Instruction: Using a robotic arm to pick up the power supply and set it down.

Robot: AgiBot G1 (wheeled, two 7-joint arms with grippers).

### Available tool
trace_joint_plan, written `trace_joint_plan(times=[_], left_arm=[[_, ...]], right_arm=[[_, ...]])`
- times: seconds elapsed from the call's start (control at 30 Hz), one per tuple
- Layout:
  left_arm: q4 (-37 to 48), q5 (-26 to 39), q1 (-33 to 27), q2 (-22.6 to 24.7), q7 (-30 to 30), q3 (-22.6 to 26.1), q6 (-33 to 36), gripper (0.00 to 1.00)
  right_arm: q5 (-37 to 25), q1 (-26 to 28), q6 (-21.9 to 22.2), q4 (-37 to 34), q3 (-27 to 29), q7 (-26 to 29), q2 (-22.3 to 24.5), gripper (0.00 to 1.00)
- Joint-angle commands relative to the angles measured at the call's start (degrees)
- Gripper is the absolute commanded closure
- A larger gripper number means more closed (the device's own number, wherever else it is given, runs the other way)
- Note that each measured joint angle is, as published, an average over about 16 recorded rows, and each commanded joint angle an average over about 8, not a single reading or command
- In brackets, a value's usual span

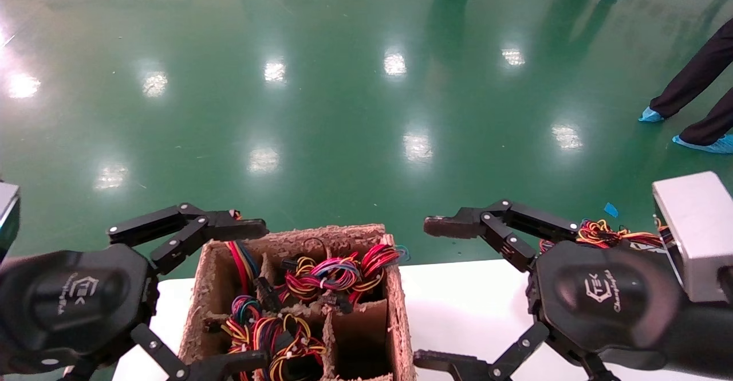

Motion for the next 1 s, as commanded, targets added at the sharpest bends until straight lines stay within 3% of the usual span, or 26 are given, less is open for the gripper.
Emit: trace_joint_plan(times=[0.03,0.2,0.53,0.9,0.97,1.0], left_arm=[[0.0,0.0,0.0,0.0,0.0,0.0,0.0,0.36],[0.0,0.0,0.0,0.0,0.0,0.0,0.0,0.98],[0.0,0.0,0.0,0.0,0.0,0.0,0.0,1.0],[0.0,0.0,0.0,0.0,0.0,0.0,0.0,1.0],[0.0,0.0,0.0,0.0,0.0,0.0,0.0,1.0],[0.0,0.0,0.0,0.0,0.0,0.0,0.0,1.0]], right_arm=[[0.0,0.0,0.0,0.0,0.0,0.0,0.0,0.0],[-0.2,0.0,-0.1,0.1,-0.1,0.1,0.1,0.0],[-5.8,-0.2,-1.6,2.3,-4.2,3.1,0.7,0.0],[-10.8,3.4,-5.0,3.4,-16.1,4.9,0.4,0.01],[-10.6,4.1,-5.0,3.5,-18.5,4.5,0.6,0.16],[-10.5,4.5,-5.0,3.5,-19.7,4.3,0.8,0.28]])
